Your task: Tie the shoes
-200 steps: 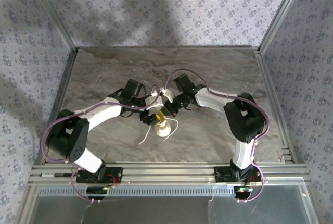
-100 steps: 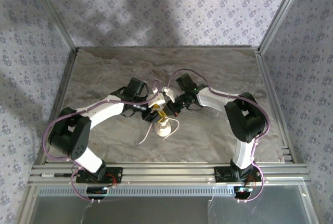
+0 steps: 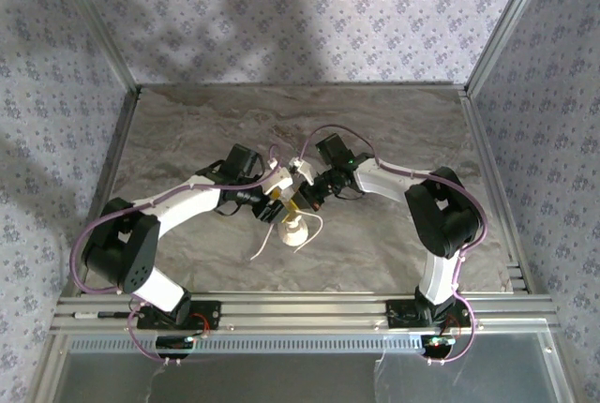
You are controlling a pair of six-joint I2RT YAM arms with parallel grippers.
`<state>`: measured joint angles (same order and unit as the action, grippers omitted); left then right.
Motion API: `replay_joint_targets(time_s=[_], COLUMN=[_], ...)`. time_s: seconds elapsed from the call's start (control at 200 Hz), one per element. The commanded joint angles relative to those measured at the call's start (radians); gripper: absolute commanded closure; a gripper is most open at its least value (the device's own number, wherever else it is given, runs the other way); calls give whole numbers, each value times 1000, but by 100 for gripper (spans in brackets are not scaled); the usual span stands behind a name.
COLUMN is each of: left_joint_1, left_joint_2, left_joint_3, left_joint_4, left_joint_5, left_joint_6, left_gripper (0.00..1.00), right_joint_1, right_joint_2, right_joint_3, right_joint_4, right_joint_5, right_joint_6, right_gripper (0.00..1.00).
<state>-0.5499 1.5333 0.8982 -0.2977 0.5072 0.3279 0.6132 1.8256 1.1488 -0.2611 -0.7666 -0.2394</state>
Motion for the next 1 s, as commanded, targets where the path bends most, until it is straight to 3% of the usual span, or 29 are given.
replay_joint_targets(time_s=[0.0, 0.17, 0.375, 0.71, 0.999], left_joint_1=[1, -17, -17, 14, 43], left_joint_2=[-13, -17, -45, -67, -137], left_joint_3=[0, -38, -156, -253, -283], left_joint_4=[0, 46, 283, 488, 449], left_joint_5=[-8, -55, -74, -29, 13], left_joint_6=[-55, -166, -306, -347, -288], left_gripper=[33, 39, 45, 58, 55], right_joint_1=[17, 18, 20, 20, 17], right_joint_2=[-12, -9, 6, 9, 26], right_joint_3=[20, 26, 31, 35, 87], right_joint_4=[-41, -46, -55, -78, -100], right_joint_5=[-31, -36, -50, -23, -5], right_joint_6=[-11, -13, -18, -17, -29], right_gripper=[100, 100, 100, 100, 100])
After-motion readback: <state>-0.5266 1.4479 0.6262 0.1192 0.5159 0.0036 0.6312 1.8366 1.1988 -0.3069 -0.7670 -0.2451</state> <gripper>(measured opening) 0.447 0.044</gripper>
